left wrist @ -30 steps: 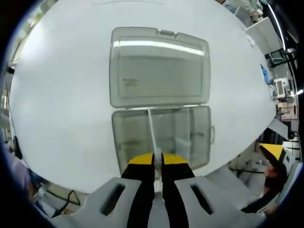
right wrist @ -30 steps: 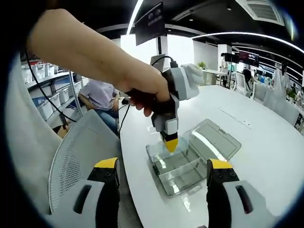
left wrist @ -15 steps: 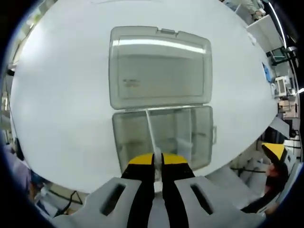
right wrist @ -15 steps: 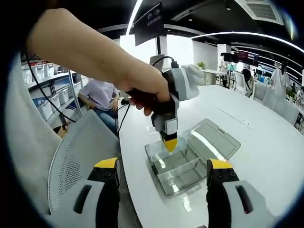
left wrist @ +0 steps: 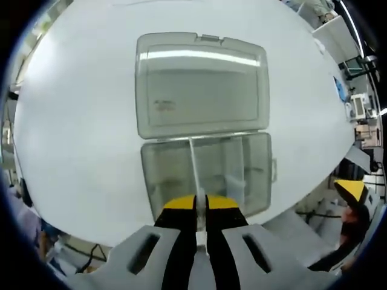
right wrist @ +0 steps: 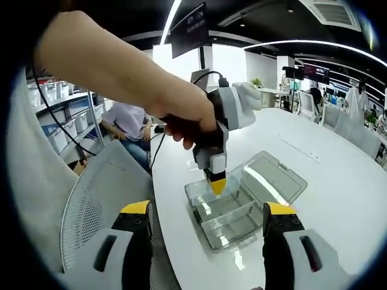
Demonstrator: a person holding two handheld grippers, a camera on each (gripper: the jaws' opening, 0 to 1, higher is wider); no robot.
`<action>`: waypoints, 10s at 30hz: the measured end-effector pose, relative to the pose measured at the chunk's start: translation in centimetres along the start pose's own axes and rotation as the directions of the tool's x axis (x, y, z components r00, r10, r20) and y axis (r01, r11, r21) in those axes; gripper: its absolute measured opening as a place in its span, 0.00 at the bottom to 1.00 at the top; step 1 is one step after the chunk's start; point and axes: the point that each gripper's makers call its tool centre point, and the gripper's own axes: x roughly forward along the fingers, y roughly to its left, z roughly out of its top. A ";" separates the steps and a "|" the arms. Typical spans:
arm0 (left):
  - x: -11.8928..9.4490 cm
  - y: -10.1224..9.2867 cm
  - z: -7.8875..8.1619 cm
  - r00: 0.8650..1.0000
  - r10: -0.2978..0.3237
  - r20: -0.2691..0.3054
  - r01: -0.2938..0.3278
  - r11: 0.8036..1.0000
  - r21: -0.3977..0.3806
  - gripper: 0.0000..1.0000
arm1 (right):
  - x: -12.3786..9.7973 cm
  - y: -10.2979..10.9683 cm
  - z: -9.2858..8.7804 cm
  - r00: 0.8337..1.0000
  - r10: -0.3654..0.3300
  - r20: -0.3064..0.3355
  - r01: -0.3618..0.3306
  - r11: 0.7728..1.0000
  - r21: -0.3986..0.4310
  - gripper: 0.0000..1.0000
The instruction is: Insert the divider into the dual guide fixture by aligning both edges with the guide slots and pushing it downward to the bottom, including one-sided entry, uneven engagement, binding, and posture correction.
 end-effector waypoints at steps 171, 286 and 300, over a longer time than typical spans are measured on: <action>3.3 0.8 -0.4 0.993 0.120 0.020 -0.121 0.987 0.105 0.01 | -0.7 -1.2 -1.0 1.000 -0.017 -0.003 0.017 1.000 0.021 0.72; -10.3 -5.2 -1.8 0.537 -0.671 0.512 0.234 0.701 0.674 0.37 | -4.7 -5.2 -10.3 0.963 -0.081 -0.257 0.077 0.997 -0.028 0.67; -10.1 -5.9 -2.6 0.537 -0.683 0.495 0.177 0.665 0.725 0.36 | -6.5 -8.9 -15.0 0.918 -0.075 -0.388 0.055 0.997 -0.063 0.55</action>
